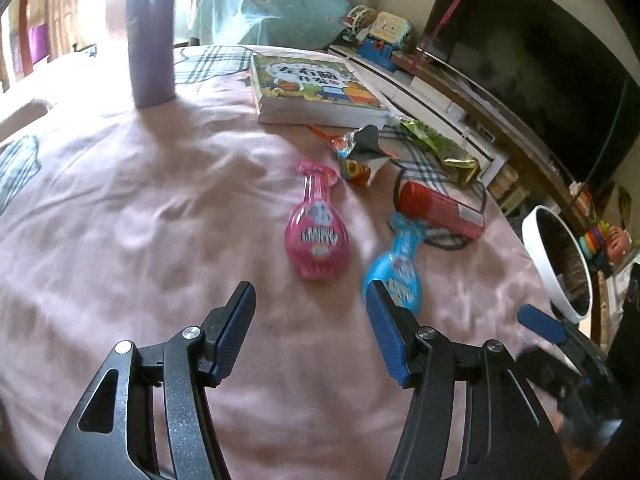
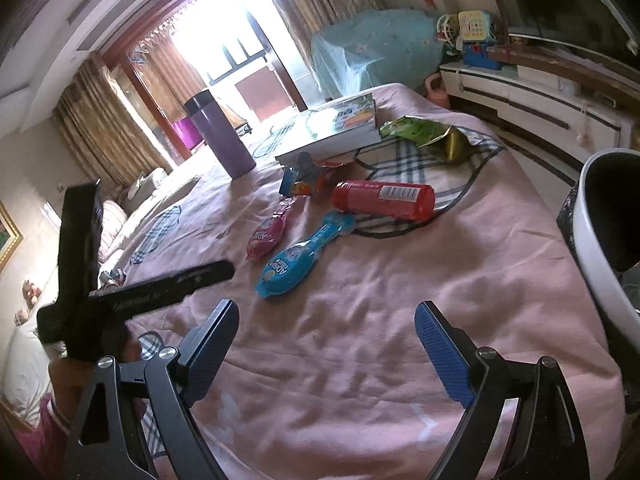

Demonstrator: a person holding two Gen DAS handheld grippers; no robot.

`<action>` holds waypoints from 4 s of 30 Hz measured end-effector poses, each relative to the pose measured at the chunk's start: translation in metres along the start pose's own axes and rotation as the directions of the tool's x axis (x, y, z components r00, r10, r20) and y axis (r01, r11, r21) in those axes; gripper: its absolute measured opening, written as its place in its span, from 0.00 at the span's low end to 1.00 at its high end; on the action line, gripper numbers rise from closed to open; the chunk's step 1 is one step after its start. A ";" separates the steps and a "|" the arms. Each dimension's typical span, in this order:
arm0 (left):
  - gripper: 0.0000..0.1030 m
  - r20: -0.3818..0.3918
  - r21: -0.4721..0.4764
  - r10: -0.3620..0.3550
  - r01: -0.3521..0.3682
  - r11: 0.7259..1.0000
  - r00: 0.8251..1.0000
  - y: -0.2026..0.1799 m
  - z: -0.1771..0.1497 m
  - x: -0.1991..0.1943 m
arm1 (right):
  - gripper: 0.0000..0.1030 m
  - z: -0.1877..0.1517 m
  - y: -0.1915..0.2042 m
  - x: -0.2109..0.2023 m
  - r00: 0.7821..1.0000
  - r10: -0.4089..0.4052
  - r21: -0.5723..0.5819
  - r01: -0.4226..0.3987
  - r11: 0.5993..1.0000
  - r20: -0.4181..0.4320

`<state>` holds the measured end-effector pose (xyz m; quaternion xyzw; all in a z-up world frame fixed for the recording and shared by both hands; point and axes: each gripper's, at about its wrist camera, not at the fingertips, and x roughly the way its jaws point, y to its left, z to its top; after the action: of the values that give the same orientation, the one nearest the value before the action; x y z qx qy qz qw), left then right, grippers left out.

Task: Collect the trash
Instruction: 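Move both tools back to the pink and blue candy toys, then grasp the pink candy toy with the left tool while the right tool grasps the blue one, then carry both candy toys over the bin and open both tools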

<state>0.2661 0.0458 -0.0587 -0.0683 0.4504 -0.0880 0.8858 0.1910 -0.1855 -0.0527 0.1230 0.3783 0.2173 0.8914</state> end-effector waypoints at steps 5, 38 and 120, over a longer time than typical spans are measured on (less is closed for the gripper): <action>0.56 -0.024 0.025 0.003 -0.002 1.000 1.000 -0.002 0.016 0.024 | 0.88 -0.001 0.000 0.007 1.000 -0.003 0.016 0.003 1.000 -0.014; 0.67 -0.031 0.047 0.005 -0.003 0.999 0.999 0.044 -0.052 -0.029 | 0.50 0.017 0.052 0.092 0.976 -0.201 -0.073 0.195 0.978 -0.079; 0.44 -0.125 0.391 -0.251 0.281 0.877 0.960 -0.312 -0.003 0.027 | 0.39 0.017 -0.195 -0.147 0.956 -0.249 0.225 0.212 0.951 0.152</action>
<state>0.2496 -0.2645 -0.0196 0.0583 0.4397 -0.3025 0.8437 0.1700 -0.4279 -0.0243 0.1884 0.3290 0.0592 0.9235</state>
